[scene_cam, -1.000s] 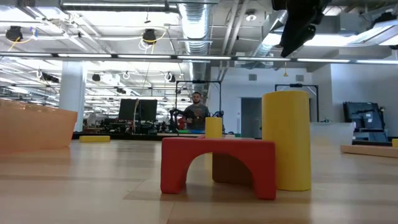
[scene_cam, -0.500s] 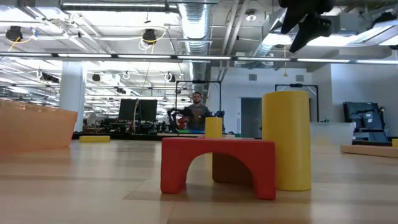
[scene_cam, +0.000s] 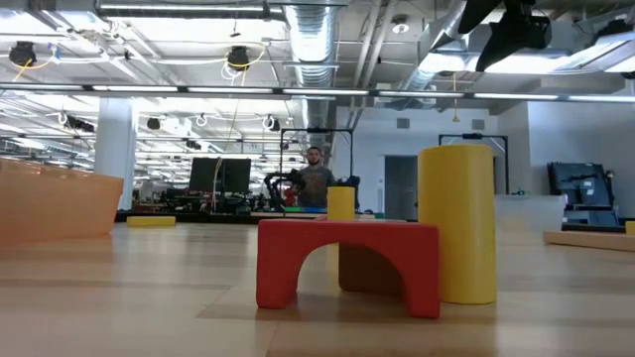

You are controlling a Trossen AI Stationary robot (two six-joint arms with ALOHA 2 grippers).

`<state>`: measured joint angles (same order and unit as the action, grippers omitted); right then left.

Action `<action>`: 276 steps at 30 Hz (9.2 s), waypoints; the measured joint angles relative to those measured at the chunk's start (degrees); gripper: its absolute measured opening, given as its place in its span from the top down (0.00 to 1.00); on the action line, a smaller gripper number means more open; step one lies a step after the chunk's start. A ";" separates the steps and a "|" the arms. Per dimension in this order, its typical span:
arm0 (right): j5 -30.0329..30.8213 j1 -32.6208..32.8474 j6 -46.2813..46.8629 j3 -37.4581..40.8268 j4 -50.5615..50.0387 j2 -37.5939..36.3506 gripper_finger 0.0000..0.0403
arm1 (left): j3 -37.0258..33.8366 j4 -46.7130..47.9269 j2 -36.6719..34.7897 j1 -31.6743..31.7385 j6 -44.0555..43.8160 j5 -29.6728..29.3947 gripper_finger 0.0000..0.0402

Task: Sort & place blocks by color
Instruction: Put the brown block into the orange bin, then put the red block into the green bin

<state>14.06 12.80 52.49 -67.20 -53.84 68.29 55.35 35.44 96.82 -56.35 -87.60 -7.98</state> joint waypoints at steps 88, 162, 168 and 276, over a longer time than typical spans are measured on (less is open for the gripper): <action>2.83 -1.38 -9.57 0.02 -3.15 0.04 0.18 | -4.15 -3.91 1.40 11.38 38.87 -6.97 0.26; -0.87 -0.79 1.87 0.19 -13.41 0.20 0.18 | -8.66 22.77 -32.37 51.73 29.81 -5.75 0.24; -8.49 -3.07 7.16 7.60 -19.11 0.24 0.18 | -8.61 5.14 -32.37 51.12 40.44 -4.98 0.27; -19.38 19.59 33.69 7.09 0.29 8.24 0.82 | -8.66 -5.04 -36.81 39.39 49.43 -19.66 0.28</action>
<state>-5.33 32.39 86.18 -60.11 -53.55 76.53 46.70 30.41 60.01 -16.96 -38.17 -27.63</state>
